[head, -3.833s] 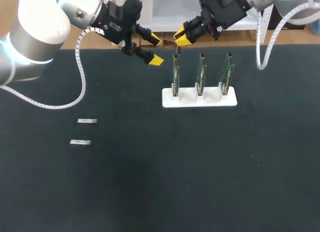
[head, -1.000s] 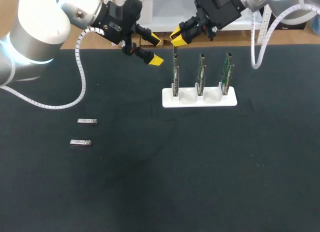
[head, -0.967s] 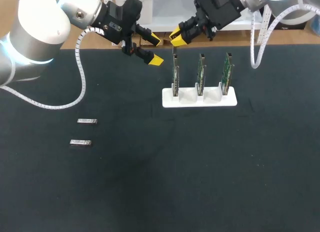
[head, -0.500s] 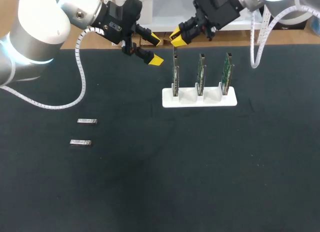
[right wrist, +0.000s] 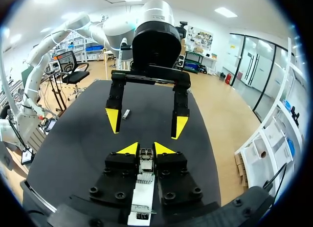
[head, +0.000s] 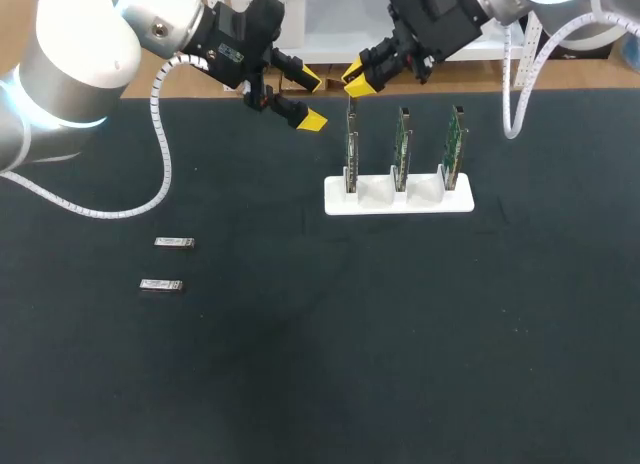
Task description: Pick up the optical module with the left hand, and insert it into the network port with the right hand.
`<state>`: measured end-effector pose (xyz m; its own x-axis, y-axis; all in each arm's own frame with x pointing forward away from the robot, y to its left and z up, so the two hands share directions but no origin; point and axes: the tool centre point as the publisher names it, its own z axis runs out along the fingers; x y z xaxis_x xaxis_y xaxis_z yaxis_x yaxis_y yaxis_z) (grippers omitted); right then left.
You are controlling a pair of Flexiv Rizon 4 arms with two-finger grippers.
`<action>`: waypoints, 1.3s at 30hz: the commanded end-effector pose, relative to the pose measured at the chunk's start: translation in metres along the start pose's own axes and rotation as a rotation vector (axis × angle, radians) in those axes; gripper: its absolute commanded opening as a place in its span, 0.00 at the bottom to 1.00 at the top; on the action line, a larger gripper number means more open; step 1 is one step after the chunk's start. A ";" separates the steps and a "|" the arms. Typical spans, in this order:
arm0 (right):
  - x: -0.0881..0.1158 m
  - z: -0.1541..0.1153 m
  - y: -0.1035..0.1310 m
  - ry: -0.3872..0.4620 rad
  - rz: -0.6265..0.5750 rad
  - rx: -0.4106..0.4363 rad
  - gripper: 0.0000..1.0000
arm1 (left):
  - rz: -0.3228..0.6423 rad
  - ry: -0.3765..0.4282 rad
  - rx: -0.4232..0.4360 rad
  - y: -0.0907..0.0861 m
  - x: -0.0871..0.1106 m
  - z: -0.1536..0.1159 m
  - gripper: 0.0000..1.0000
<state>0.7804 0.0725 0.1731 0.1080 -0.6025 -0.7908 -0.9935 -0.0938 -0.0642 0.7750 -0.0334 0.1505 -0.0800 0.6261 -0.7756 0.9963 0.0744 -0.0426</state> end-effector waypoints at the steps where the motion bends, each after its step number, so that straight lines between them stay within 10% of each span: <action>1: 0.000 0.002 -0.003 -0.002 -0.001 -0.008 0.00 | -0.002 0.006 0.004 0.002 -0.001 0.000 1.00; 39: 0.002 -0.001 0.001 -0.013 0.004 -0.030 0.00 | -0.002 0.006 0.004 0.002 -0.001 0.000 1.00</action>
<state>0.7814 0.0707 0.1724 0.1026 -0.5922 -0.7993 -0.9924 -0.1161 -0.0413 0.7750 -0.0334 0.1505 -0.0800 0.6261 -0.7756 0.9963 0.0744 -0.0427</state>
